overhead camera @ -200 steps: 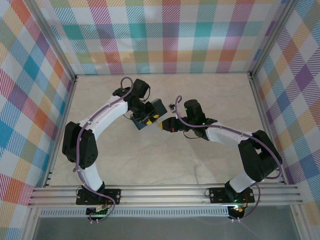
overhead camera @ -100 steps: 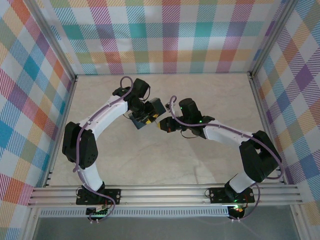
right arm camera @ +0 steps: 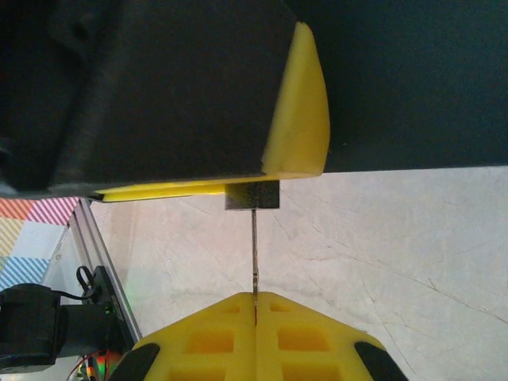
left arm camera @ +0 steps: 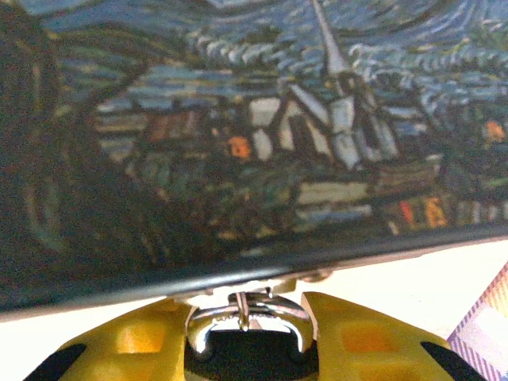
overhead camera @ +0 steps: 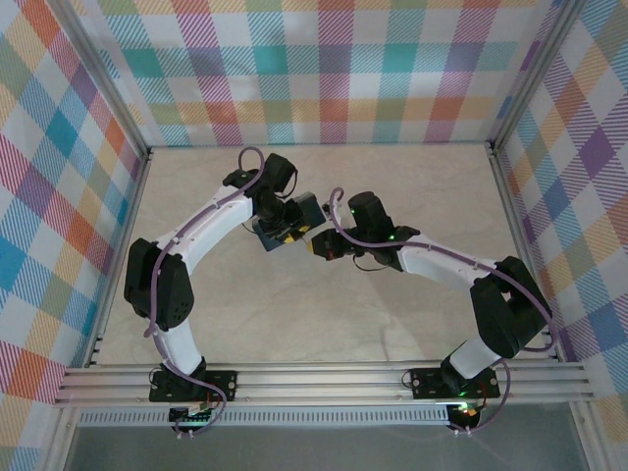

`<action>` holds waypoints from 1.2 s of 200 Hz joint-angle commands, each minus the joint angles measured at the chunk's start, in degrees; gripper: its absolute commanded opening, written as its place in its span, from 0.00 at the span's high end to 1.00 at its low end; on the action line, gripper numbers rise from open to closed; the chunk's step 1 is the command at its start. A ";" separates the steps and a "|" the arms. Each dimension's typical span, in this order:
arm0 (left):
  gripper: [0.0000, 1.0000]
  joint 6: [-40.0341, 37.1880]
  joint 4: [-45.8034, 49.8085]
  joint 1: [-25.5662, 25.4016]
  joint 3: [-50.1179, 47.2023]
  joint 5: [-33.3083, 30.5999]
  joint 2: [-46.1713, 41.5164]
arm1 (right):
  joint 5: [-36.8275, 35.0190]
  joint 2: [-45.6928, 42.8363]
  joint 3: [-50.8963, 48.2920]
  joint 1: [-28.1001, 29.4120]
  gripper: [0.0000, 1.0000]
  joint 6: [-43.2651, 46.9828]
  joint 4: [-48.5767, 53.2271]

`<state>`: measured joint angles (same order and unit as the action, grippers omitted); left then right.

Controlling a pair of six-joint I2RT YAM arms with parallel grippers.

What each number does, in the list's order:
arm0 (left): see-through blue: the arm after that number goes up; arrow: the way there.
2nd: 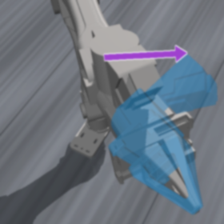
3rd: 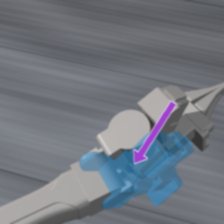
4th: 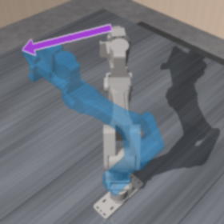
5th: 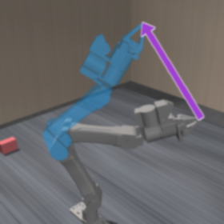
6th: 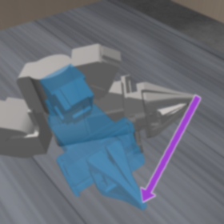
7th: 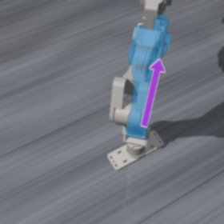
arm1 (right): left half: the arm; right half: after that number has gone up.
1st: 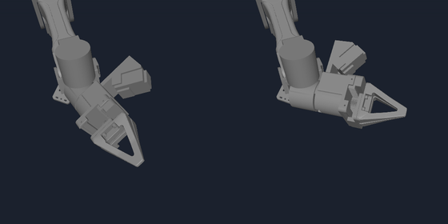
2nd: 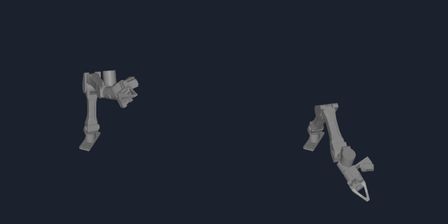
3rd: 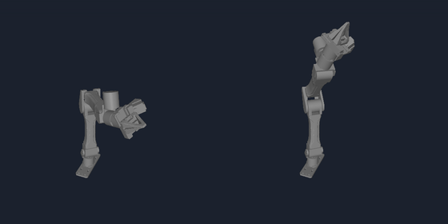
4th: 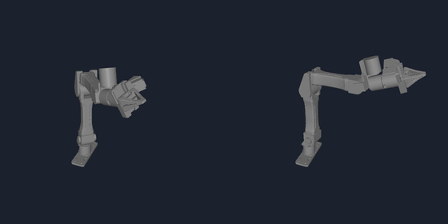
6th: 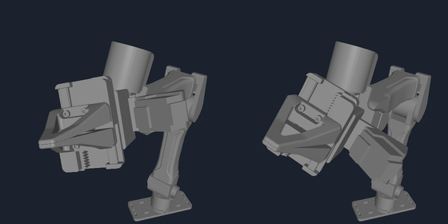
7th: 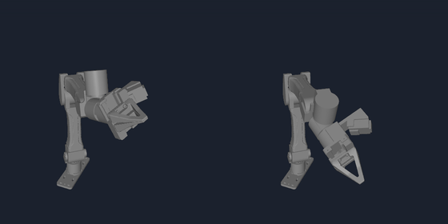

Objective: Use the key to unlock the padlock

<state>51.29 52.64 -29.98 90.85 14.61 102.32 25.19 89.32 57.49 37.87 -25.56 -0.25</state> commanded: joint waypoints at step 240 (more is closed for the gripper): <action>0.90 21.08 -3.54 2.92 -4.97 1.33 -8.21 | -5.67 0.95 -26.62 -0.67 1.00 -32.93 -60.99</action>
<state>69.76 50.83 -27.16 84.79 15.79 96.44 19.94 86.94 32.49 37.82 -50.06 -40.77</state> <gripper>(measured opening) 0.304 0.044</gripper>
